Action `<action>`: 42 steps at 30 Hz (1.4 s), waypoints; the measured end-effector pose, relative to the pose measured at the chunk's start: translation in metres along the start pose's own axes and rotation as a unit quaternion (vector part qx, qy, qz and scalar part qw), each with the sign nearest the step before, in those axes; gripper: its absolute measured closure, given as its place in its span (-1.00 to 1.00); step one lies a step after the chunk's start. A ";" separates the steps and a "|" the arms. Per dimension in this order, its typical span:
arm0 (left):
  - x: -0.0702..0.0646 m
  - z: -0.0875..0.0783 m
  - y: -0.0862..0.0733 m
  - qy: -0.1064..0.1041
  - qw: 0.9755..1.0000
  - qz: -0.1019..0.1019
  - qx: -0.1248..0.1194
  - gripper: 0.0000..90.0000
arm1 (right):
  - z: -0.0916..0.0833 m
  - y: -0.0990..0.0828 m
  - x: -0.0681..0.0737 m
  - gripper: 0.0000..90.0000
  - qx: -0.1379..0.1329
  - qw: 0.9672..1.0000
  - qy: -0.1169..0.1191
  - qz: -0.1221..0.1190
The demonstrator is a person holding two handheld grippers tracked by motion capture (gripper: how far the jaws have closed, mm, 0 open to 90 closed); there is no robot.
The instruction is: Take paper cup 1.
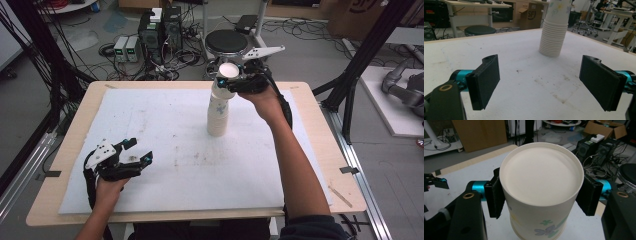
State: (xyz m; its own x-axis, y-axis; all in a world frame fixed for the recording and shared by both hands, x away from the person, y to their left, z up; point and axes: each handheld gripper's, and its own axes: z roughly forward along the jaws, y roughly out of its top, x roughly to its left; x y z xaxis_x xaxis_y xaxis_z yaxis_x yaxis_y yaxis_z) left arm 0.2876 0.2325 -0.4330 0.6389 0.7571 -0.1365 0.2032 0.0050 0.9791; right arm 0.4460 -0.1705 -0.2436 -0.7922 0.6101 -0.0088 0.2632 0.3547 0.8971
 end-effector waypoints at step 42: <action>-0.017 0.003 -0.004 -0.066 0.998 0.001 -0.008 -0.64 | -0.071 -0.168 0.055 -0.21 0.000 1.000 0.030 -0.004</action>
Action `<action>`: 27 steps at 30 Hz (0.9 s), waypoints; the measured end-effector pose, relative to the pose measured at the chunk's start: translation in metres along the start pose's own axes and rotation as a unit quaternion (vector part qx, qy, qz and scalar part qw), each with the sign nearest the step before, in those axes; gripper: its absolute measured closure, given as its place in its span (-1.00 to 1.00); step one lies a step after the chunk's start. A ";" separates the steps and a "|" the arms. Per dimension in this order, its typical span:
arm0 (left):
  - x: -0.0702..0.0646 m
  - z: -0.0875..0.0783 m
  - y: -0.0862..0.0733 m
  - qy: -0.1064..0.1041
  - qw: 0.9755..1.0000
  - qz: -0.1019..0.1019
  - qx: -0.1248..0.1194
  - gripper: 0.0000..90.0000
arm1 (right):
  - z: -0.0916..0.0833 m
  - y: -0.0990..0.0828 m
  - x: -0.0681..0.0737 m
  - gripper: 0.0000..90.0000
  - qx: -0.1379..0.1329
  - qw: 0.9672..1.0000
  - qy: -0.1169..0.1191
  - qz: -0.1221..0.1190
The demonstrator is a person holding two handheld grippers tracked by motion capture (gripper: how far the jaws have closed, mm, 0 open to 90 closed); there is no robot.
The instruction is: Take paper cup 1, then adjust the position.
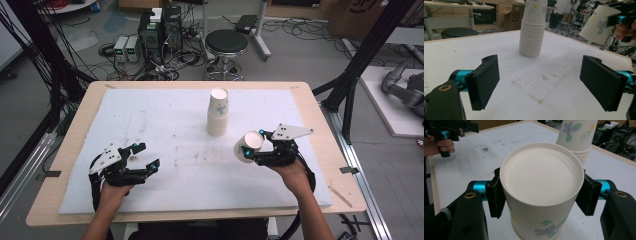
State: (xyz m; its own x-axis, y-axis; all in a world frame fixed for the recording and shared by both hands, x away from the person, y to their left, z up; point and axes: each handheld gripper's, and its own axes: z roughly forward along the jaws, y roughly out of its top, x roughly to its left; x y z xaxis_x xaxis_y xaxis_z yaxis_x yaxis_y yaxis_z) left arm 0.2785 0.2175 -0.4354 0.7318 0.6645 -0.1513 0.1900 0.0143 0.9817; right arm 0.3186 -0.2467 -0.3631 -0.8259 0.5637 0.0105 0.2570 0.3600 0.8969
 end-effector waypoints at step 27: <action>-0.035 0.035 0.012 -0.096 0.995 0.038 0.013 -0.65 | 0.011 -0.001 0.015 -0.22 0.003 0.999 0.049 -0.011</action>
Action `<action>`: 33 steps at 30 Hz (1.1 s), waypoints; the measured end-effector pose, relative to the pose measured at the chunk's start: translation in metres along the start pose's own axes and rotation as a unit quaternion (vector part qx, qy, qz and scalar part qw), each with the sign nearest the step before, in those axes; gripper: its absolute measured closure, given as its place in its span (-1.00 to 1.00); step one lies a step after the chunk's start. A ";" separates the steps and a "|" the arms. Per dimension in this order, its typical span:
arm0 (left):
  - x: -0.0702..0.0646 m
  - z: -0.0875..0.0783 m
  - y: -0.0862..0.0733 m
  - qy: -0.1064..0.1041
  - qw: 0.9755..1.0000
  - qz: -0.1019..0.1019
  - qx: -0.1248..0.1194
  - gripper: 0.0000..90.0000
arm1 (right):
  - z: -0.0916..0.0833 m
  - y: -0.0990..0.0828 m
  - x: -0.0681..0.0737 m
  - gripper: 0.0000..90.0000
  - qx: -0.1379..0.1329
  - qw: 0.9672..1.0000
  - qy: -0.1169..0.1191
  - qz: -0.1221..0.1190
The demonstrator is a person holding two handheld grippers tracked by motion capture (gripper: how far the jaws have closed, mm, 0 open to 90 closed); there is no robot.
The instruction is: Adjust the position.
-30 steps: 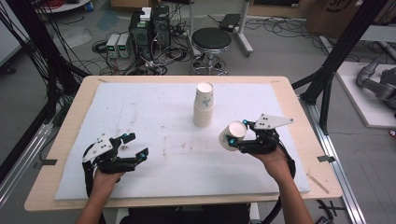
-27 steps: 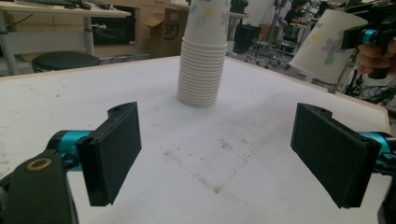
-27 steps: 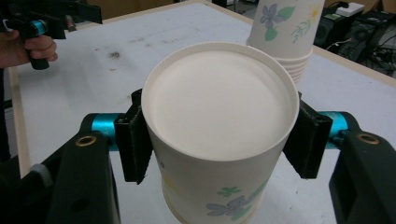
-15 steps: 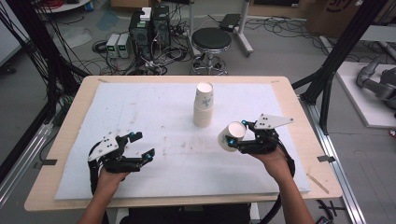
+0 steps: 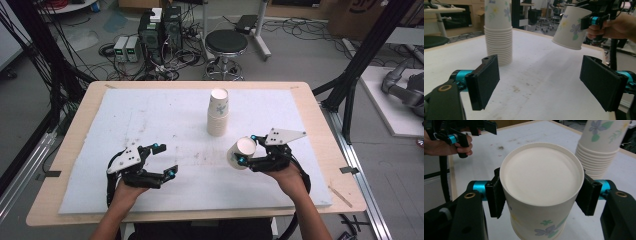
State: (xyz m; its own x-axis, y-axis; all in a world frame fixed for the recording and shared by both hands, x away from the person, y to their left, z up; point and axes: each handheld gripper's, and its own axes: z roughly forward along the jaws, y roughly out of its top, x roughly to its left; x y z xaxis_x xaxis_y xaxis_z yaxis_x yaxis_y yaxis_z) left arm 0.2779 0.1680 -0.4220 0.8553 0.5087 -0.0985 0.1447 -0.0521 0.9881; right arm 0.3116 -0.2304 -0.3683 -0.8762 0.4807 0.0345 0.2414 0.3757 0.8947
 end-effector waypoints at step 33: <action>-0.022 0.096 0.014 -0.135 0.988 0.043 0.063 -0.64 | 0.030 0.013 0.020 -0.22 0.014 0.997 0.074 -0.014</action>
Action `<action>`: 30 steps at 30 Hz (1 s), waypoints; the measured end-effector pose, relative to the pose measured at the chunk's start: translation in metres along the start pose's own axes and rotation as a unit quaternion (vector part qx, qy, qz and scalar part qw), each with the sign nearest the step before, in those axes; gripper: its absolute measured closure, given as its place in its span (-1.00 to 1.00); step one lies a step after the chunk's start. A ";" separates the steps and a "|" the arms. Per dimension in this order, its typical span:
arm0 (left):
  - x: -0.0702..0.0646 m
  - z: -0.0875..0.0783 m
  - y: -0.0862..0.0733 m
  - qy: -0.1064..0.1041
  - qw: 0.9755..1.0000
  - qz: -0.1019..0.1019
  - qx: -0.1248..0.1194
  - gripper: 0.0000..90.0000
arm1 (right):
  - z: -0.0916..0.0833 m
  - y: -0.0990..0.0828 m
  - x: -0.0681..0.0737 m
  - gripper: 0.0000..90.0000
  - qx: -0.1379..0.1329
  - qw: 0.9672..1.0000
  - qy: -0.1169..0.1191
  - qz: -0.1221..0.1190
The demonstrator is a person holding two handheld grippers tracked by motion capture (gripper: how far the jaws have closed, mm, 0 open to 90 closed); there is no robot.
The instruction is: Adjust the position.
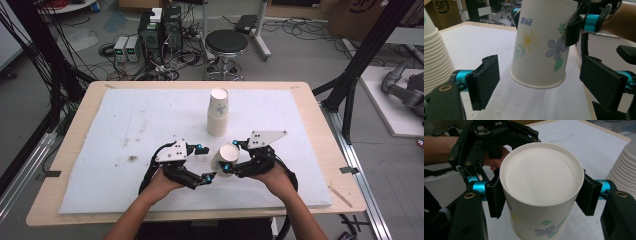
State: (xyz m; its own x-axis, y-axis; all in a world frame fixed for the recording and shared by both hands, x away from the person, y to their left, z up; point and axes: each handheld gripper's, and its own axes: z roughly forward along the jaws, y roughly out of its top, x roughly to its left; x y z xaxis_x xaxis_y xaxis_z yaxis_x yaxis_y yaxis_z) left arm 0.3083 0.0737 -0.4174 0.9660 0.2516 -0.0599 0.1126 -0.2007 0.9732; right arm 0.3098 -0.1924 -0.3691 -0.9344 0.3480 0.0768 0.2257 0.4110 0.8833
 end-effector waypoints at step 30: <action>0.000 0.014 0.002 -0.038 0.999 0.013 0.018 -0.24 | 0.008 0.004 0.003 -0.59 -0.015 0.999 0.043 0.024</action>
State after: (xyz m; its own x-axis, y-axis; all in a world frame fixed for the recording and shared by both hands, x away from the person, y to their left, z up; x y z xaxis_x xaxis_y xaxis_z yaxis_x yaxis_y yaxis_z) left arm 0.3121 0.0603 -0.4189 0.9835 0.1730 -0.0538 0.0950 -0.2397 0.9662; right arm 0.3101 -0.1834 -0.3691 -0.9433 0.2917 0.1582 0.2636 0.3693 0.8911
